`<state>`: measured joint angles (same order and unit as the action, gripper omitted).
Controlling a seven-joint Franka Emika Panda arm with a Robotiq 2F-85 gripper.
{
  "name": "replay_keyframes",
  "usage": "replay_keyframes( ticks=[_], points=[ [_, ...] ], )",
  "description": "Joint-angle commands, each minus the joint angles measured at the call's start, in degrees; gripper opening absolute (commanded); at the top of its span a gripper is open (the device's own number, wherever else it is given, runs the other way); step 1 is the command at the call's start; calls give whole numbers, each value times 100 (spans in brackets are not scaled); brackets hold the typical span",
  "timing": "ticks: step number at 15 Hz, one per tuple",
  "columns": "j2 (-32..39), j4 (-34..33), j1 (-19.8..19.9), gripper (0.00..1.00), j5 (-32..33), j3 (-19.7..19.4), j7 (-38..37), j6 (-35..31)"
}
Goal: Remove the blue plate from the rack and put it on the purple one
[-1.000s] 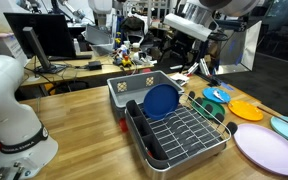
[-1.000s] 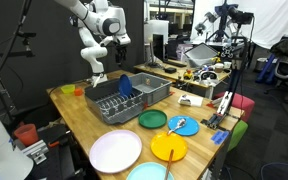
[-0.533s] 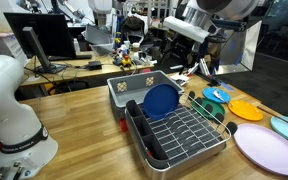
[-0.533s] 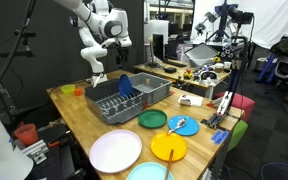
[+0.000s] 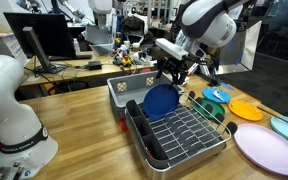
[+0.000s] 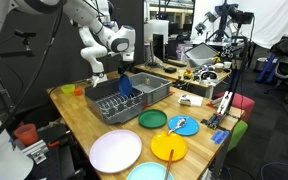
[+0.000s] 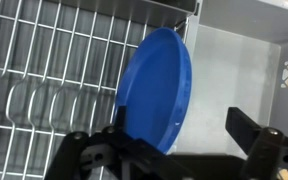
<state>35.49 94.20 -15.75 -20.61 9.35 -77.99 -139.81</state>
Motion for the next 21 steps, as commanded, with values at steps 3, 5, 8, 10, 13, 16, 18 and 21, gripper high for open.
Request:
replay_keyframes(
  ticks=[3, 5, 8, 10, 13, 16, 18, 21],
  points=[
    [241, -7, -87, 100, -349, 7, -544, -841],
    [258, 54, -133, 100, -337, 8, -675, -1148],
    [248, 171, -135, 90, -365, 55, -846, -1324],
    [219, 293, -106, 70, -410, 104, -887, -1391],
    [196, 424, -71, 47, -499, 167, -897, -1510],
    [190, 483, -55, 27, -590, 219, -867, -1584],
    [184, 512, -38, 13, -647, 255, -842, -1618],
    [149, 539, -15, 2, -700, 311, -795, -1606]
  ],
)
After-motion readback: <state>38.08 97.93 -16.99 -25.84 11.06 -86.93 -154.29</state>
